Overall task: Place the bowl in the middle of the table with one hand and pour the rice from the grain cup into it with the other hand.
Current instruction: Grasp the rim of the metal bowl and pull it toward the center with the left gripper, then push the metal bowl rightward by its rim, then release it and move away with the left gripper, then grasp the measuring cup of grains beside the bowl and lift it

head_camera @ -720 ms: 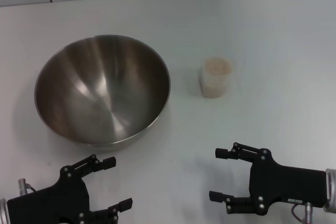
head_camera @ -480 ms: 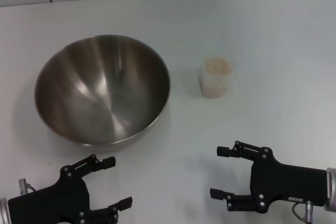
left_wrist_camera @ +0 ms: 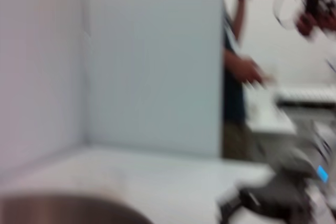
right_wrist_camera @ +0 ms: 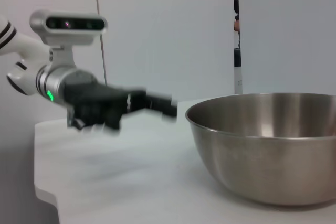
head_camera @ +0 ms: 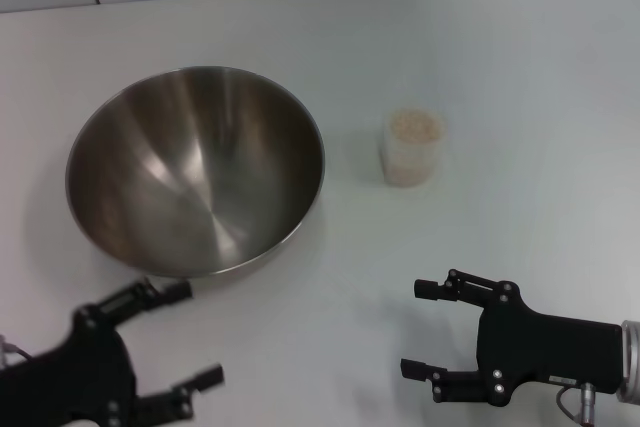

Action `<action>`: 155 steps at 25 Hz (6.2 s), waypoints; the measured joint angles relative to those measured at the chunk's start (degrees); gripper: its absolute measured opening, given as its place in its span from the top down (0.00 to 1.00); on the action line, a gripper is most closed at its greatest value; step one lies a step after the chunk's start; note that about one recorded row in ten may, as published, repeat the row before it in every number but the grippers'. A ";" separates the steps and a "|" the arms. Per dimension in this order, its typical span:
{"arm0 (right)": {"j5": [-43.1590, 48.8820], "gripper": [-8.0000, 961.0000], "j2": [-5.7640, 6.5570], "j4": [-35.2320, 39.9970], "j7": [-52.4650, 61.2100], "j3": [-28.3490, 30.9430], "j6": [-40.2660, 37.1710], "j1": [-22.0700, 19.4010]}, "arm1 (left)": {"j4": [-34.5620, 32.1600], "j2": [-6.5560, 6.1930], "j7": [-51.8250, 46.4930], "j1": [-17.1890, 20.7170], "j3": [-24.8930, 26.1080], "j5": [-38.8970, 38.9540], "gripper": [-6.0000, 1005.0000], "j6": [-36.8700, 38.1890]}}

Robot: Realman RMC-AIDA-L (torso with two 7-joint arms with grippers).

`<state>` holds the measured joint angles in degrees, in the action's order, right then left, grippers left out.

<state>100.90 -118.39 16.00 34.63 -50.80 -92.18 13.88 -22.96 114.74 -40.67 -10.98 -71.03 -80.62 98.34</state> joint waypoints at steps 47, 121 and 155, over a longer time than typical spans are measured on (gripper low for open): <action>-0.01 0.14 -0.52 0.96 0.00 -0.52 -0.72 0.16 | -34.99 3.32 -71.52 -11.70 12.80 -40.50 0.57 -27.22; 0.17 0.15 -1.14 -4.47 0.78 29.39 16.56 5.06 | -47.92 3.73 -48.89 -1.70 14.52 -29.22 0.39 -15.92; -4.17 0.16 -1.17 -5.63 -2.29 31.93 28.57 14.30 | -47.01 3.47 -48.53 -0.62 9.93 -29.67 0.18 -15.81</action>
<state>96.74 -119.56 10.37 32.34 -18.87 -63.61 28.18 -69.97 118.21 -89.20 -11.59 -61.10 -110.29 82.53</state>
